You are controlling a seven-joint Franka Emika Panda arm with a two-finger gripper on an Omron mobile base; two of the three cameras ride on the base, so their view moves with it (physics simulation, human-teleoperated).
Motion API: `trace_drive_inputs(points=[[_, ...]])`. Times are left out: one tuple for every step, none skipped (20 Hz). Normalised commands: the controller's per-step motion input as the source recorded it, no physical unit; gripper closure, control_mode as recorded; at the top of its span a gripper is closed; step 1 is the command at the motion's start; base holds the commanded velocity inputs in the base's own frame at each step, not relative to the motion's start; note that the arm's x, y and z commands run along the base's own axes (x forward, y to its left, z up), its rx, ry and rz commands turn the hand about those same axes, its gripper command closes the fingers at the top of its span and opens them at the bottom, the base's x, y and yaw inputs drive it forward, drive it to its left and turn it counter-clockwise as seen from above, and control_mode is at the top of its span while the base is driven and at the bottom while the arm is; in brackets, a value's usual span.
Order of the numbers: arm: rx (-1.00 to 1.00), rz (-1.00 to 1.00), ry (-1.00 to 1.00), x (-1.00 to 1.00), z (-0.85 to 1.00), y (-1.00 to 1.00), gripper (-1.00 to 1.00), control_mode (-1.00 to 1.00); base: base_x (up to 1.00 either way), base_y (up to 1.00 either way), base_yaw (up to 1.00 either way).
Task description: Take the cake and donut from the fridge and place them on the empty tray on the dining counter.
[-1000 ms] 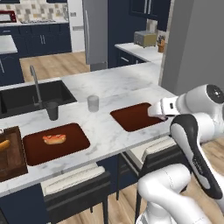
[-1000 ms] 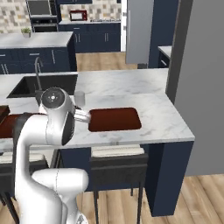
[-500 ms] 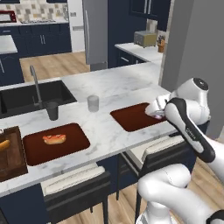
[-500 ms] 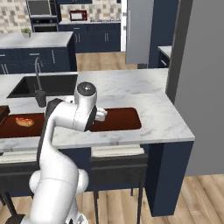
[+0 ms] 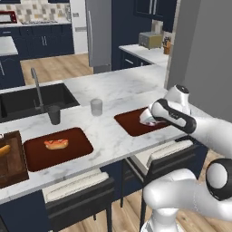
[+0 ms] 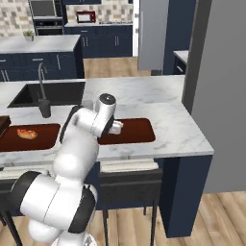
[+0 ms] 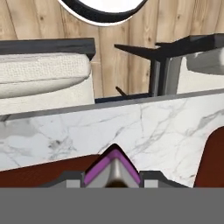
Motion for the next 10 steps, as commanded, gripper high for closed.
trace_drive_inputs(points=[[0.00, 0.07, 0.08, 0.94, -0.39, 0.00, 1.00, -1.00, 0.00, 0.00, 0.00], [0.00, 0.07, 0.06, 0.88, -0.36, 0.00, 1.00, -1.00, 0.00, 0.00, 0.00], [0.00, 0.06, 0.05, 0.86, -0.40, 0.01, 1.00, -1.00, 0.00, 0.00, 0.00], [-0.01, 0.06, 0.03, 0.81, -0.45, 0.04, 1.00, -1.00, 0.00, 0.00, 0.00], [0.00, 0.05, 0.00, 0.74, -0.48, 0.01, 1.00, -1.00, 0.00, 0.00, 0.00], [0.00, 0.05, 0.00, 0.71, -0.49, 0.00, 1.00, -1.00, 0.00, 0.00, 0.00], [0.00, 0.06, 0.00, 0.70, -0.50, 0.01, 1.00, -1.00, 0.00, 0.00, 0.00], [-0.01, 0.06, 0.00, 0.68, -0.52, 0.05, 1.00, -1.00, 0.00, 0.00, 0.00], [-0.03, 0.05, 0.00, 0.62, -0.55, 0.13, 1.00, -1.00, 0.00, 0.00, 0.00], [-0.04, 0.05, 0.00, 0.59, -0.60, 0.16, 1.00, -1.00, 0.00, 0.00, 0.00]])
